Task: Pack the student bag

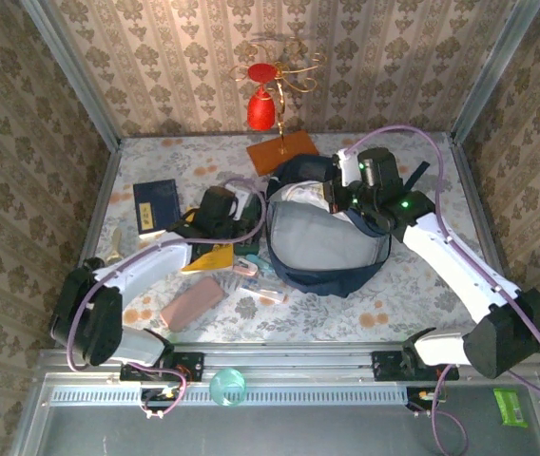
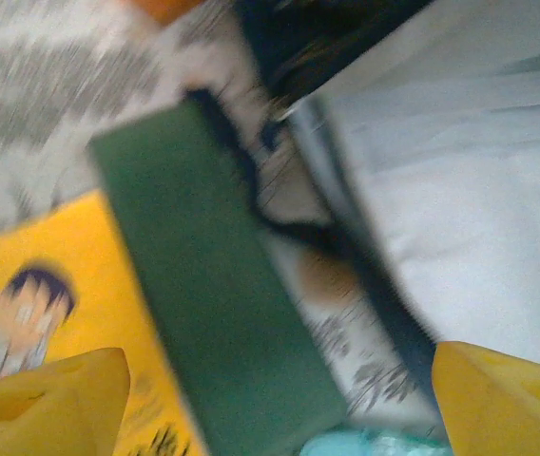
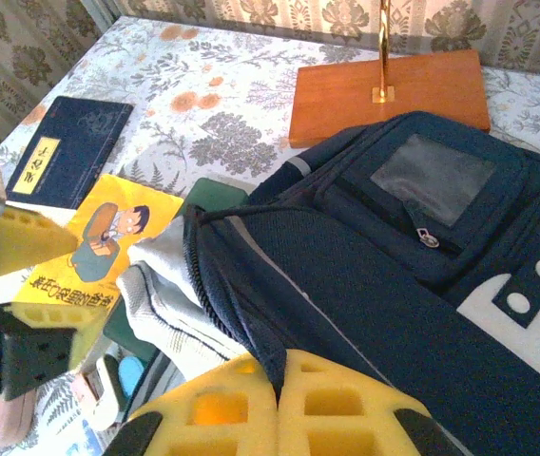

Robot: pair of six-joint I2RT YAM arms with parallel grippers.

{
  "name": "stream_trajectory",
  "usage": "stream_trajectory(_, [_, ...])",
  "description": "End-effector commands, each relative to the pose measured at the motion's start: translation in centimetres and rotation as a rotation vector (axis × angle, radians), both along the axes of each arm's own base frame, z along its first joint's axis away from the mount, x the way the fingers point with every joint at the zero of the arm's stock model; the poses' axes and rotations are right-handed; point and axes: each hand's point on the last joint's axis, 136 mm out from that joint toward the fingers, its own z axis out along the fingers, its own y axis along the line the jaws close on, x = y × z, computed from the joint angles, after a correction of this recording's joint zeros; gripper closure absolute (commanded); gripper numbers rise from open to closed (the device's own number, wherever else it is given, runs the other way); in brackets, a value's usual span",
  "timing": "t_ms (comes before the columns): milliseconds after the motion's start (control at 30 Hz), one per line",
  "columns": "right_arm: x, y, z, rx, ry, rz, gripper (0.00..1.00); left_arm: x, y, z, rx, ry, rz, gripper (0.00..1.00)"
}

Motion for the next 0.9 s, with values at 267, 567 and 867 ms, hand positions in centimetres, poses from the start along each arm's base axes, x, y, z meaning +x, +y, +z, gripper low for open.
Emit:
stream_trajectory(267, [0.7, 0.2, -3.7, -0.058, 0.035, -0.016, 0.99, 0.0, 13.5, -4.3, -0.034, 0.195, 0.499, 0.15])
stream_trajectory(567, [-4.6, 1.3, -7.7, -0.105, 0.12, 0.076, 0.43, 2.4, 17.3, -5.2, -0.114, 0.22, 0.623, 0.15])
stream_trajectory(867, [-6.9, 15.4, -7.0, 0.018, 0.166, 0.314, 0.38, 1.7, 17.0, -7.8, -0.1, 0.297, 0.595, 0.16])
